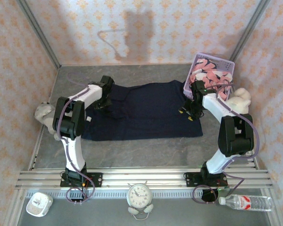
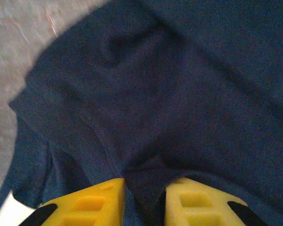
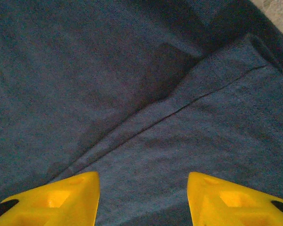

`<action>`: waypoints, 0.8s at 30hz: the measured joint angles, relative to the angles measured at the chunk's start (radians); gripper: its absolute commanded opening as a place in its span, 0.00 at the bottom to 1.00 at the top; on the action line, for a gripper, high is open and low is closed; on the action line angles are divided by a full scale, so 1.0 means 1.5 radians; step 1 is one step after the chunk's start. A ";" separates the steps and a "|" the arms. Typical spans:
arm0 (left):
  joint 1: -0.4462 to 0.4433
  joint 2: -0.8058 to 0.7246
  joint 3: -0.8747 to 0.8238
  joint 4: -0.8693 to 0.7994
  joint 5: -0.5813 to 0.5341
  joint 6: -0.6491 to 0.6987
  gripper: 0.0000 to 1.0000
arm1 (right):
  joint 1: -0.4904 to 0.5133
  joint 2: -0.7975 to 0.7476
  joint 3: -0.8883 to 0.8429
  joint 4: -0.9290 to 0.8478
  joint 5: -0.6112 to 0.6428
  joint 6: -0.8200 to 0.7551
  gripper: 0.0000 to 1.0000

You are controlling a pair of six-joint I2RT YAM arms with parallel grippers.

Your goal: Fold and stack the mixed laundry pile

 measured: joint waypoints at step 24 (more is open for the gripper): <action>0.056 -0.217 -0.105 -0.067 0.060 -0.041 0.73 | 0.041 0.022 -0.002 0.019 -0.002 -0.015 0.51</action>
